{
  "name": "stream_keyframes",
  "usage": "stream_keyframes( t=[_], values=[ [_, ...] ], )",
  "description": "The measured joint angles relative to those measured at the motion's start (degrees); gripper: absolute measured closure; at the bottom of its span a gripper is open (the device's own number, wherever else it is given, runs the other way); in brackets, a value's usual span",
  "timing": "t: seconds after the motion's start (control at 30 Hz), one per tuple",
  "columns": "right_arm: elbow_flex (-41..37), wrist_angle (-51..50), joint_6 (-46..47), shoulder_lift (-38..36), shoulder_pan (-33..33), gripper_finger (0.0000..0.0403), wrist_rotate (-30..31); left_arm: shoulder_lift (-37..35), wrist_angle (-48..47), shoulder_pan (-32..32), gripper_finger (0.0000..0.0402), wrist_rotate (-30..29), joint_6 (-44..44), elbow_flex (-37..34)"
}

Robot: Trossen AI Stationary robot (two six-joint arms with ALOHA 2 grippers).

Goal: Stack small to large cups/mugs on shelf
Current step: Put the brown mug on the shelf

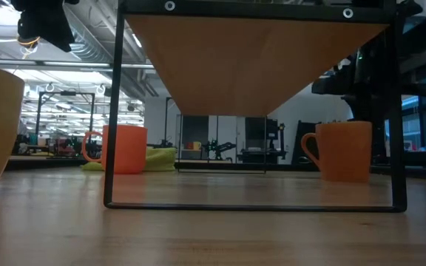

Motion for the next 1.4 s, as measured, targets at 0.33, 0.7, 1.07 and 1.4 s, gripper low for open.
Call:
stream_keyframes(
  t=[0.33, 0.7, 1.07, 1.4],
  values=[
    [5.8, -6.8, -3.6, 0.0, -0.9, 0.0363, -0.6, 0.0, 0.0, 0.0, 0.0273, 0.0, -0.4, 0.0],
    [21.5, -17.6, -10.0, -0.1, -0.9, 0.0377, 0.0, 0.0, 0.0, 0.0, 0.0273, 0.0, -0.5, 0.0],
    [38.5, -27.5, -12.3, -0.2, -0.9, 0.0381, 2.1, 0.0, 0.1, 0.0, 0.0273, 0.0, -0.5, 0.0],
    [42.2, -15.7, -17.6, 1.4, -0.3, 0.0379, 0.2, 0.0, 0.1, 0.0, 0.0273, 0.0, -0.6, 0.0]
  ],
)
